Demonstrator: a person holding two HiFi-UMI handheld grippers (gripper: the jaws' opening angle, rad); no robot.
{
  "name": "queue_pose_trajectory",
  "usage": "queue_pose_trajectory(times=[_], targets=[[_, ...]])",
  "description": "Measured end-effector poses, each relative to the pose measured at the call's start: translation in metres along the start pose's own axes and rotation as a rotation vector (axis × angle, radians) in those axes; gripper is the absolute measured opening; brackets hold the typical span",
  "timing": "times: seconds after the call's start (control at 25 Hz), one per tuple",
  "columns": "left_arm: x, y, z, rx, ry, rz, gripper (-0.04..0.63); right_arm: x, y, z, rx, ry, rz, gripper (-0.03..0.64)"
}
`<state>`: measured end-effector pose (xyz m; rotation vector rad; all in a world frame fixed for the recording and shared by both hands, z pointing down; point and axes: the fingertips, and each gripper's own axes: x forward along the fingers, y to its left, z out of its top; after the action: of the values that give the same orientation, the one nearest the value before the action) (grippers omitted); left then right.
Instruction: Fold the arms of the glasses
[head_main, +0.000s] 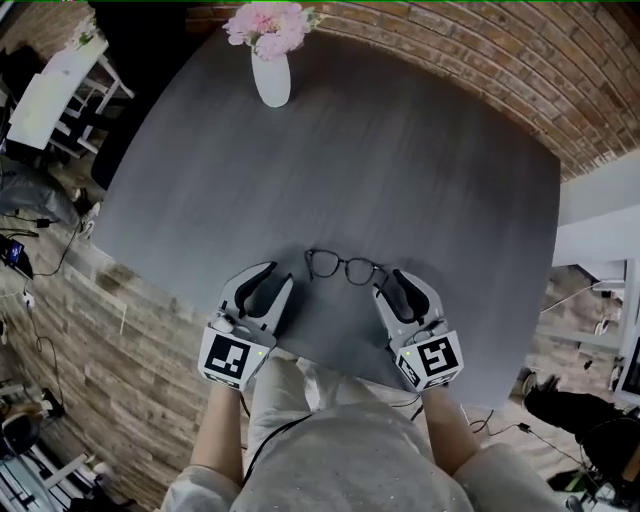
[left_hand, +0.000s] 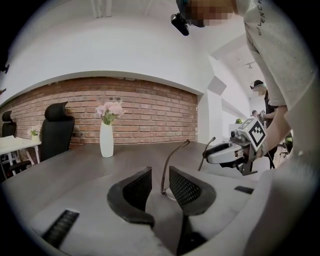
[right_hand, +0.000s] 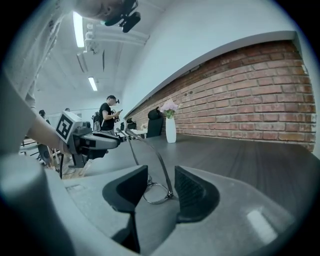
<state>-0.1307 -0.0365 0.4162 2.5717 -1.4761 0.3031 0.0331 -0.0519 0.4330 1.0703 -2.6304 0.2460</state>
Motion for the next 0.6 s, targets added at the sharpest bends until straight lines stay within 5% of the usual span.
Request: queue_pose_trajectory(times=[0.6], targets=[[0.042, 0.001, -0.002, 0.01, 0.07, -0.194, 0.106, 0.012, -0.012, 0.004, 0.049, 0.005, -0.1, 0.152]])
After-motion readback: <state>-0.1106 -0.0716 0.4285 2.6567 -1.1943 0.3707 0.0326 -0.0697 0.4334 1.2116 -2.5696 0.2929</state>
